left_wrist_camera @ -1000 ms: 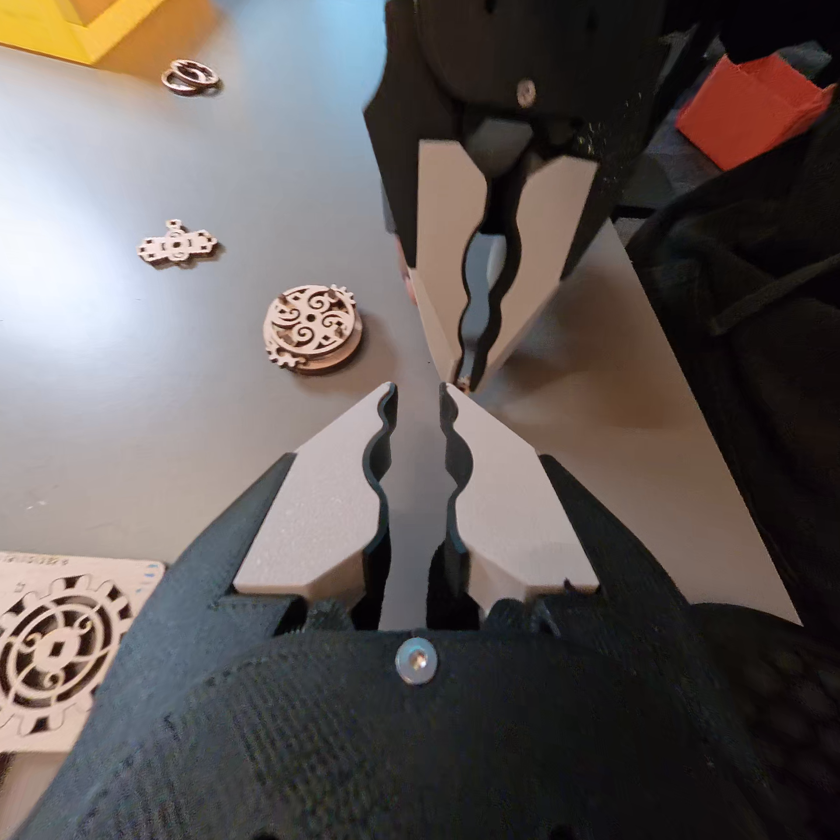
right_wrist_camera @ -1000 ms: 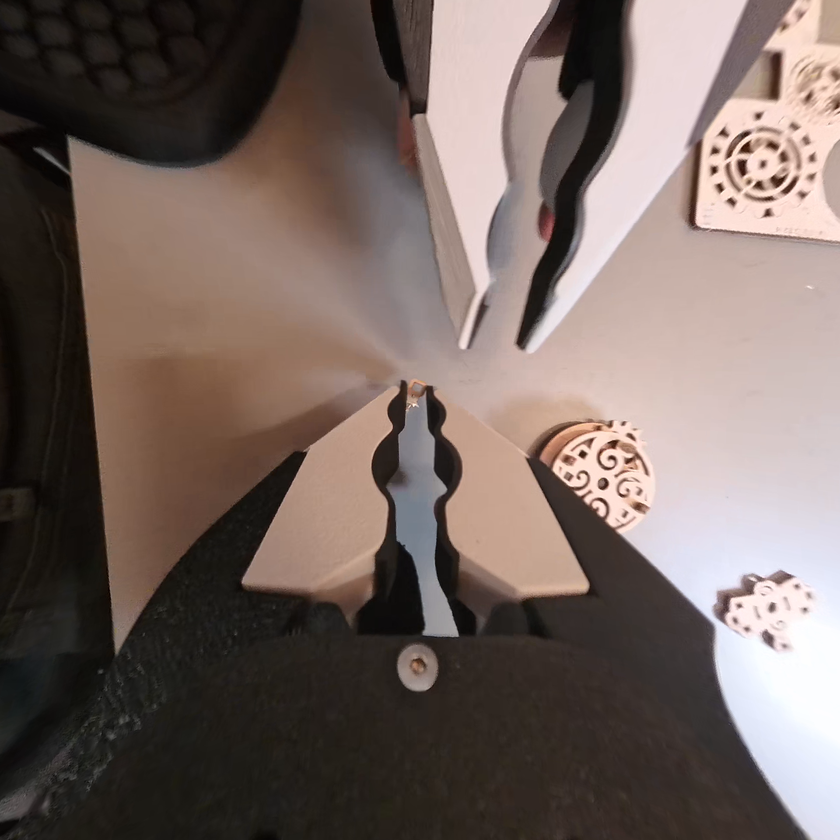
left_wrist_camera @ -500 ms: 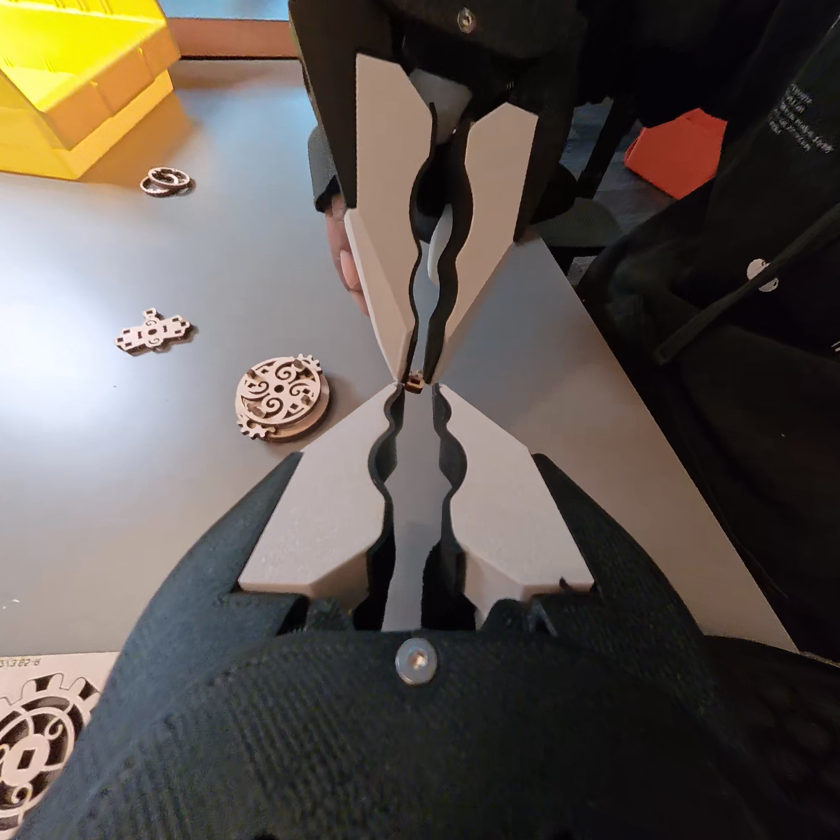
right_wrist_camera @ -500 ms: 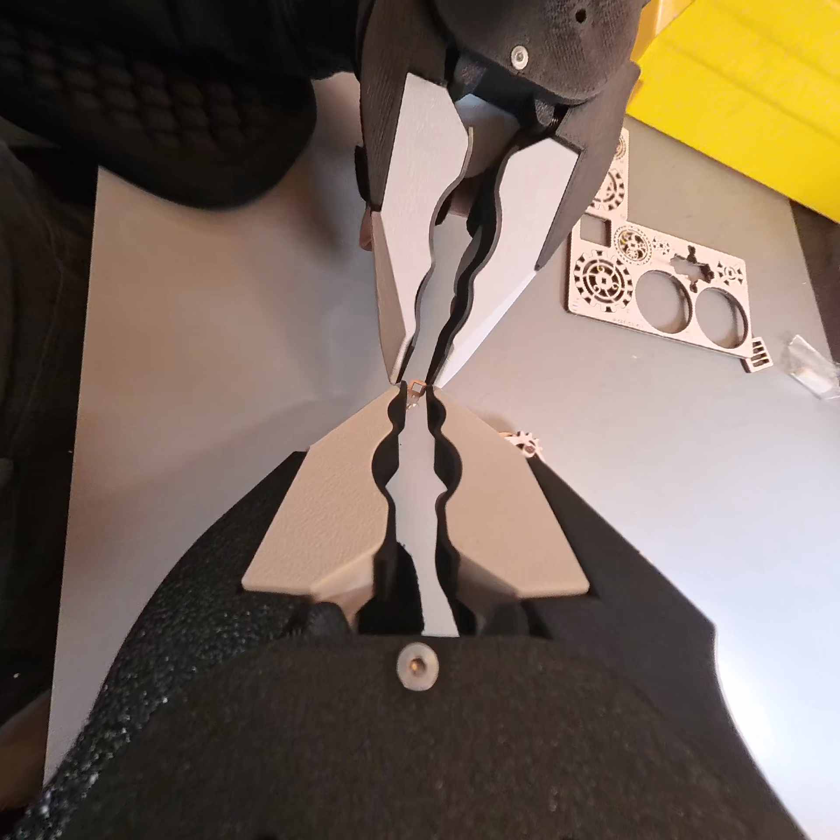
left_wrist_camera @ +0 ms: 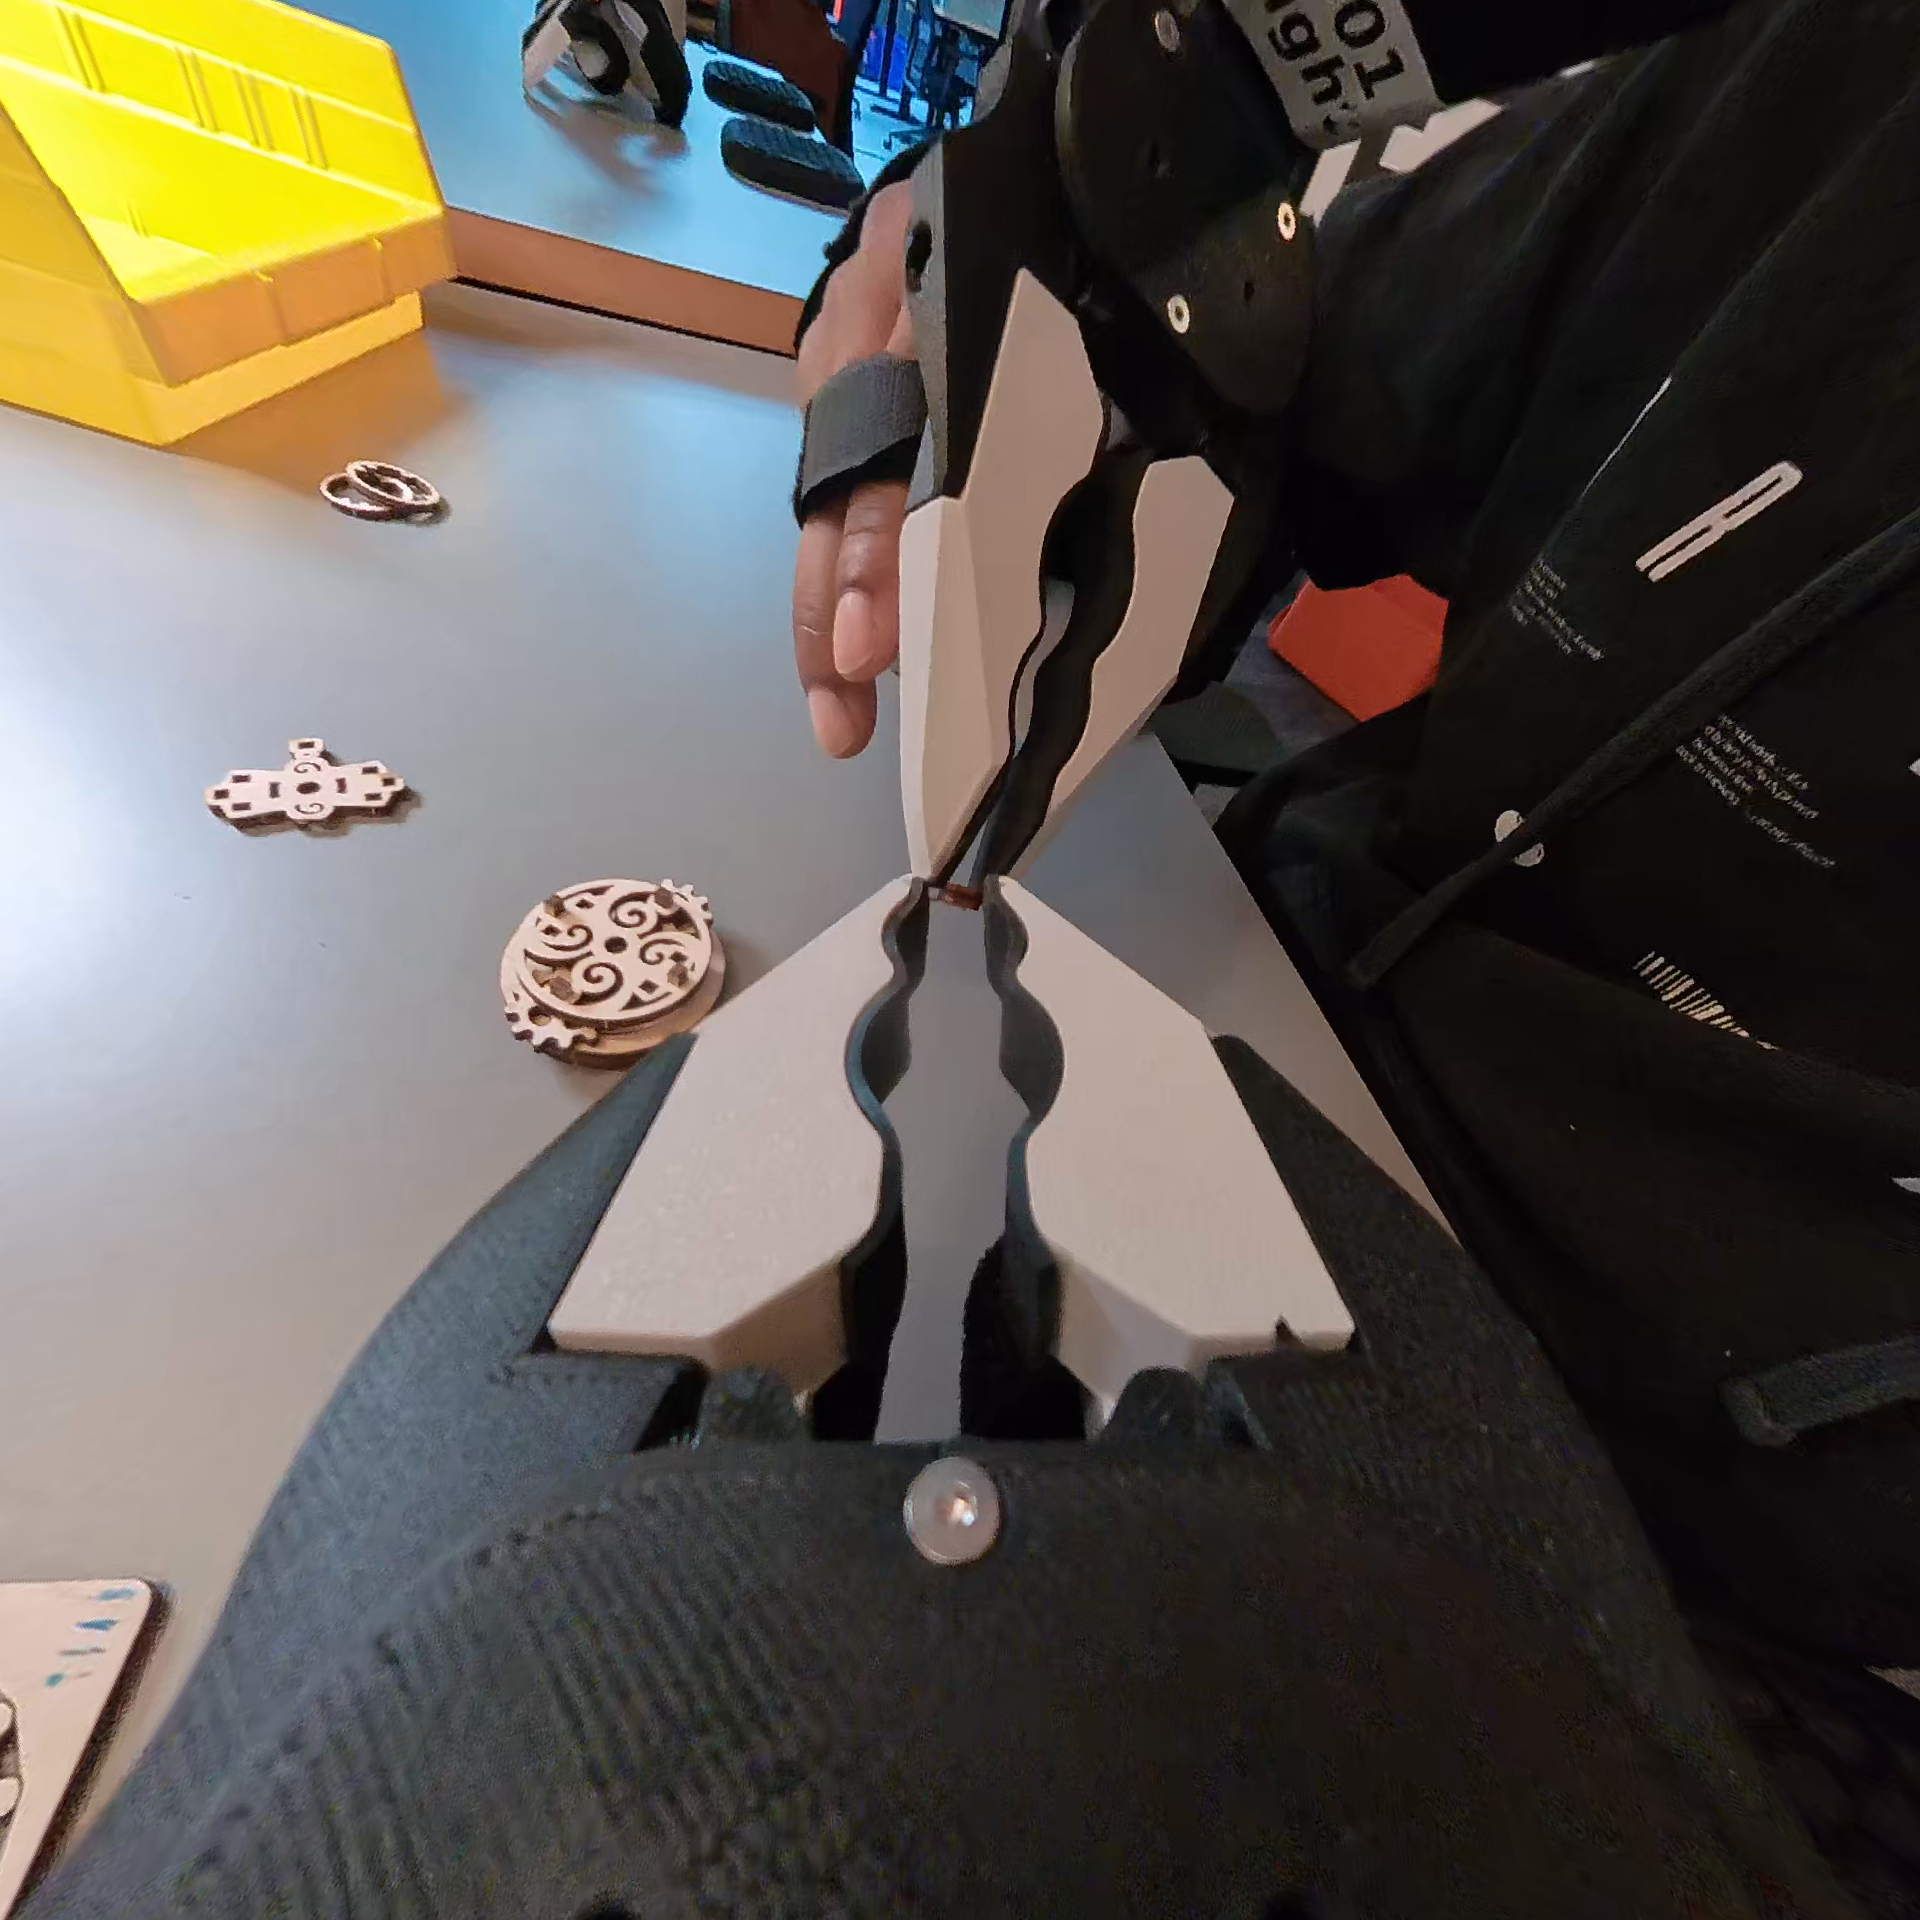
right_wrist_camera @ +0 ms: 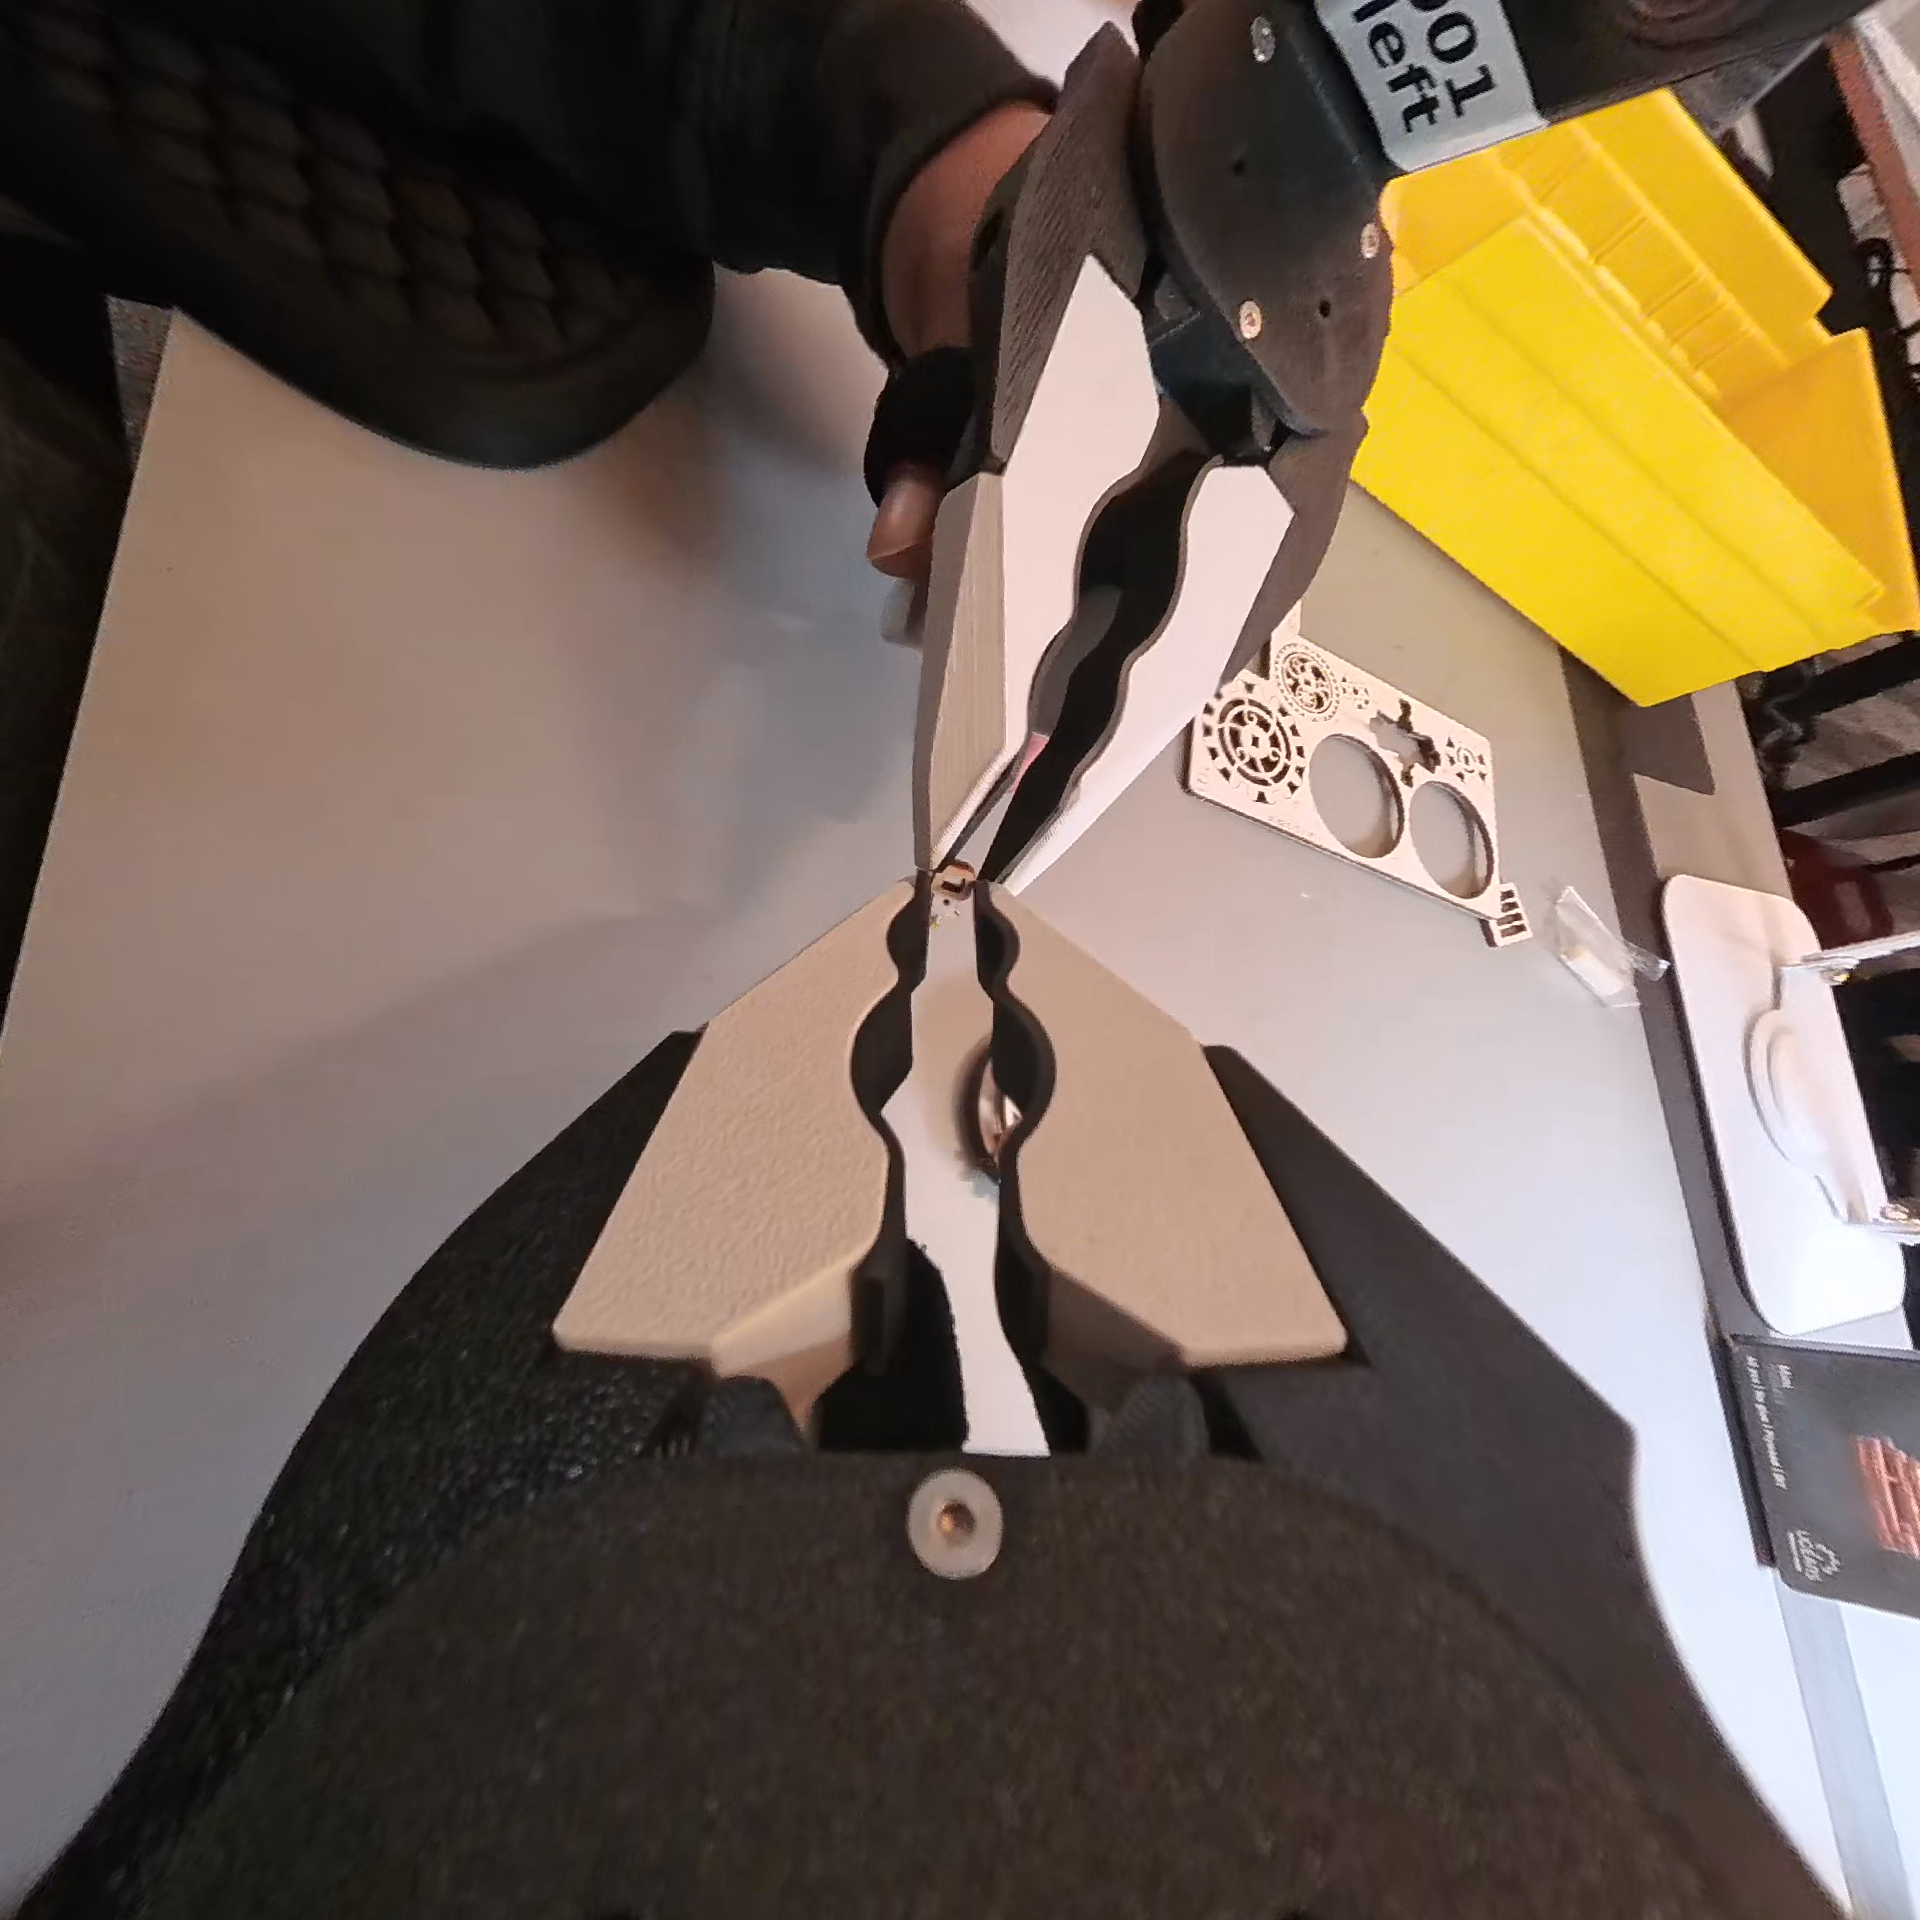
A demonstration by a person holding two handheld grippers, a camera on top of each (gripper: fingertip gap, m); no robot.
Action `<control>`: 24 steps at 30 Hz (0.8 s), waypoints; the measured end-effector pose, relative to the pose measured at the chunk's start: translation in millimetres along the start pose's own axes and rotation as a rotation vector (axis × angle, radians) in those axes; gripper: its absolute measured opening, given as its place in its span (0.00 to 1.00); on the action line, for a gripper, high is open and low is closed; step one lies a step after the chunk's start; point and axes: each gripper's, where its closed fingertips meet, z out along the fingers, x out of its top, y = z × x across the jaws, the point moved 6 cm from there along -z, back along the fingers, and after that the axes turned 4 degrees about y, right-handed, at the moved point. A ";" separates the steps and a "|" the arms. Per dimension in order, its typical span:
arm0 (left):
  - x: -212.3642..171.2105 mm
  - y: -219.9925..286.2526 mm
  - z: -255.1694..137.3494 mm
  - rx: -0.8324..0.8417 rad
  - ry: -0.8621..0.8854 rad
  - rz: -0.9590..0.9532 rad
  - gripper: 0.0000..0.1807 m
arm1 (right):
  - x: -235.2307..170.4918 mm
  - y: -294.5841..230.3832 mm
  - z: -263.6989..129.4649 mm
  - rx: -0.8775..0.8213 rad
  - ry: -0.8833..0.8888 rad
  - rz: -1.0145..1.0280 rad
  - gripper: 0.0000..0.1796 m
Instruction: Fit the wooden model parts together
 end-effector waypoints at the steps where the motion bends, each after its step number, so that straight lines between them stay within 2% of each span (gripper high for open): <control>1: 0.8 -0.3 -0.5 0.002 0.007 -0.003 0.04 | 0.2 0.9 -1.0 -0.009 0.004 0.000 0.03; 10: 16.4 -1.2 -8.2 0.017 0.140 -0.005 0.03 | 2.4 11.7 -11.8 -0.091 0.084 0.091 0.06; 14: 23.8 -6.2 -17.6 0.052 0.238 -0.009 0.03 | -23.0 19.7 -18.9 -0.046 0.071 0.256 0.09; 17: 22.4 -14.0 -19.9 0.079 0.281 -0.029 0.03 | -37.6 21.0 -16.6 -0.036 0.129 0.354 0.09; 24: 30.6 -21.7 -14.7 0.073 0.416 -0.060 0.03 | -32.5 37.2 -7.5 -0.102 0.295 0.343 0.08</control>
